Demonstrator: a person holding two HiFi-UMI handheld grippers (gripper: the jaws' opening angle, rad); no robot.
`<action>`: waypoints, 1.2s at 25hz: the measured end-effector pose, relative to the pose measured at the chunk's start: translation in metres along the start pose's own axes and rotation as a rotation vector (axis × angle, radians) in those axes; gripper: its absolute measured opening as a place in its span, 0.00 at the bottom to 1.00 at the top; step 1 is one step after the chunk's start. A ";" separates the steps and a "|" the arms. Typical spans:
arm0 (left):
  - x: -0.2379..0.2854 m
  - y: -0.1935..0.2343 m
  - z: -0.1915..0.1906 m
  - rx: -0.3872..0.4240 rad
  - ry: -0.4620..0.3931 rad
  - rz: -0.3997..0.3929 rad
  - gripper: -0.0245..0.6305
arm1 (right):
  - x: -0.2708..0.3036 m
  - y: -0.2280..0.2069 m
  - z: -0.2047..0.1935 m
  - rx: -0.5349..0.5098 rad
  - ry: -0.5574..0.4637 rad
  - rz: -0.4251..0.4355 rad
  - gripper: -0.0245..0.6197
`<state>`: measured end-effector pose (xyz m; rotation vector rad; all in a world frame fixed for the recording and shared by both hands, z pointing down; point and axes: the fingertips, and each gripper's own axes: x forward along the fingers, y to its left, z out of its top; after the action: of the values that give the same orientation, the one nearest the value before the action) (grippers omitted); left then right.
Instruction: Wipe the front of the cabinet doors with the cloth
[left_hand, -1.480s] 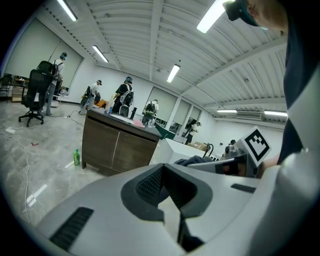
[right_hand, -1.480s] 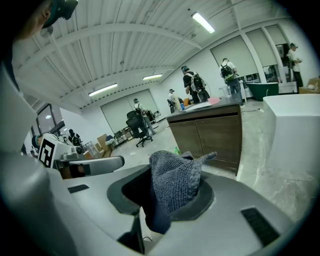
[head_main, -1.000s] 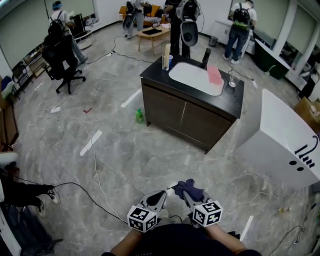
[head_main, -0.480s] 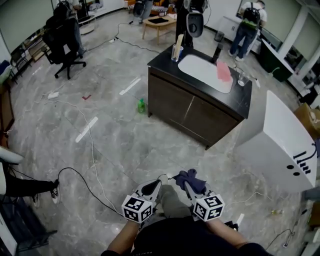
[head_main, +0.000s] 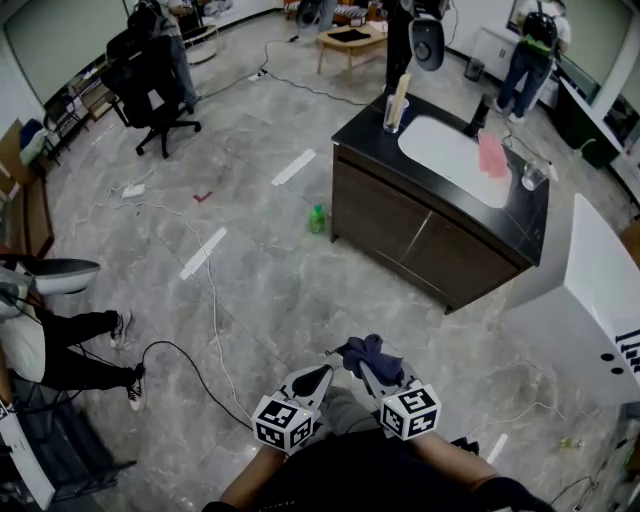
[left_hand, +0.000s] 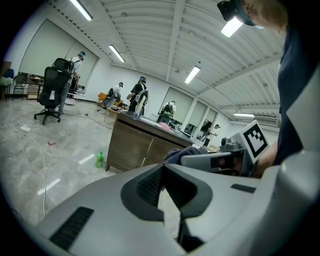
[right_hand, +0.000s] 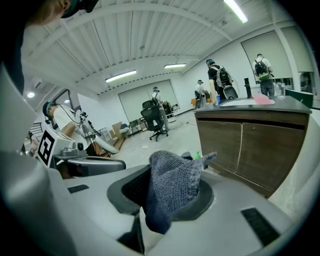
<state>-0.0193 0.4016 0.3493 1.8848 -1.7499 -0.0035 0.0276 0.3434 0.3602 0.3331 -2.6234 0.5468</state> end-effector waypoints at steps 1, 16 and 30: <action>0.003 0.007 0.004 -0.007 -0.003 0.006 0.05 | 0.006 -0.002 0.003 0.002 0.006 0.003 0.21; 0.040 0.050 0.040 -0.027 0.018 0.010 0.05 | 0.074 -0.013 0.031 0.032 0.048 0.063 0.21; 0.061 0.086 0.075 0.028 0.019 0.054 0.04 | 0.100 -0.037 0.064 0.034 0.009 0.075 0.21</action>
<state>-0.1174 0.3167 0.3426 1.8509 -1.7954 0.0596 -0.0717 0.2686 0.3656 0.2429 -2.6293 0.6172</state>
